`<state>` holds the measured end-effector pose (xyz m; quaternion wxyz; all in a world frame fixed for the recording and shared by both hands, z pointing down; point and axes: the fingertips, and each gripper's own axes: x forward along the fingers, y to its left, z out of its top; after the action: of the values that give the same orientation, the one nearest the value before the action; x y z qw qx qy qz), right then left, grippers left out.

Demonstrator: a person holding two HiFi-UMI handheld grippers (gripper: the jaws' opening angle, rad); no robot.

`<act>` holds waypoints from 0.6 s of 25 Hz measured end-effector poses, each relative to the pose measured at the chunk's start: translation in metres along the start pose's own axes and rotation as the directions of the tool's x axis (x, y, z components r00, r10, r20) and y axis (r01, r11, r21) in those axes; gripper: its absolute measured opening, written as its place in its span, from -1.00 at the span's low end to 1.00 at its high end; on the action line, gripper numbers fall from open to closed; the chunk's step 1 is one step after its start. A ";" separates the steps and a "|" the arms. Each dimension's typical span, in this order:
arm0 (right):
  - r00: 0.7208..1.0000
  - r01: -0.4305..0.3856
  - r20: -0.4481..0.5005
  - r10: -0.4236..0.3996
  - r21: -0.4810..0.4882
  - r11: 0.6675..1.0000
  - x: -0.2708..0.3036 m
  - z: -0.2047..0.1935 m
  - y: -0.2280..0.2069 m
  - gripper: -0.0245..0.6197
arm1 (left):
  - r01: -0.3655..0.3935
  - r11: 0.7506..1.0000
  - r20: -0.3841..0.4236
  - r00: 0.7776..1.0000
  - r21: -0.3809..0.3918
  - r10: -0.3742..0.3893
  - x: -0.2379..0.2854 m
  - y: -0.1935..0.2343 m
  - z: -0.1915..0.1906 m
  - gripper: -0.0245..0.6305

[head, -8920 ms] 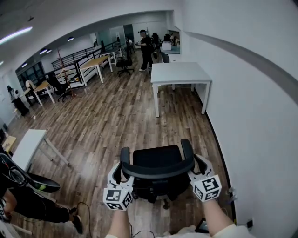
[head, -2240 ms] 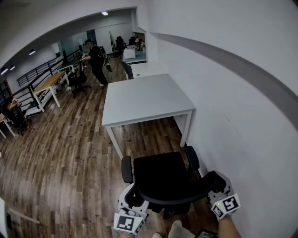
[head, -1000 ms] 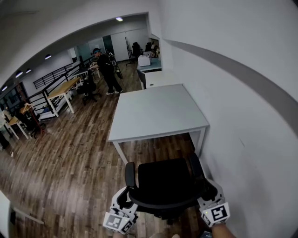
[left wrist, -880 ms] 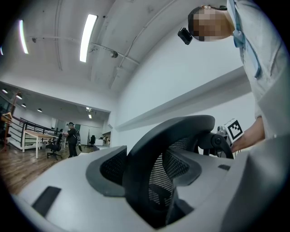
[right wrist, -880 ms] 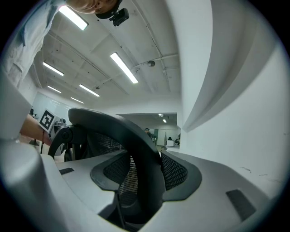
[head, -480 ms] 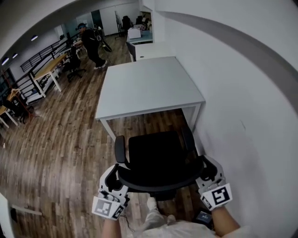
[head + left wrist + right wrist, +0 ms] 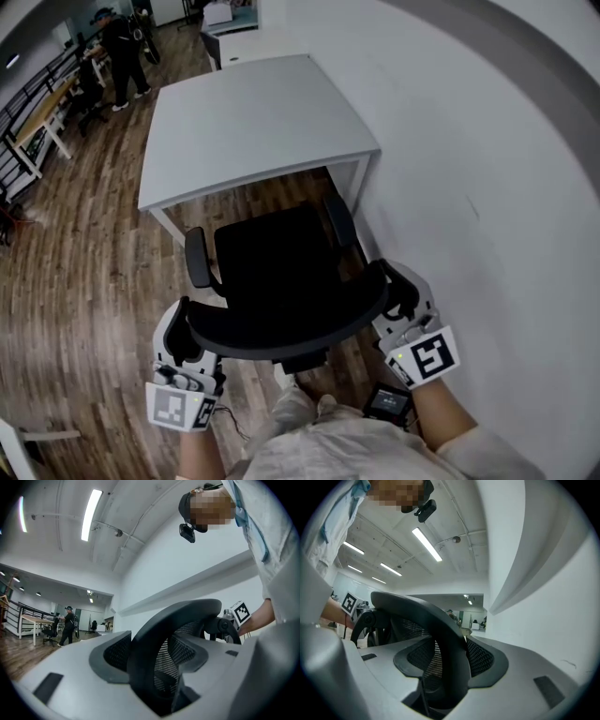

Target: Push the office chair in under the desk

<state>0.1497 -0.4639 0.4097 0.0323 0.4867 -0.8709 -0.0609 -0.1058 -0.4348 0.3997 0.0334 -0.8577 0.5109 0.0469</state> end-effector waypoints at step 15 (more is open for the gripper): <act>0.999 0.030 -0.011 -0.030 0.005 1.000 0.050 -0.005 -0.013 -0.22 | 0.028 1.000 -0.001 1.000 -0.005 -0.028 0.044 0.041 -0.008 -0.19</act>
<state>0.1349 -0.5135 0.4132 0.0350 0.5000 -0.8635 -0.0565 -0.1211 -0.4937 0.4023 0.0315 -0.8648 0.4989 0.0471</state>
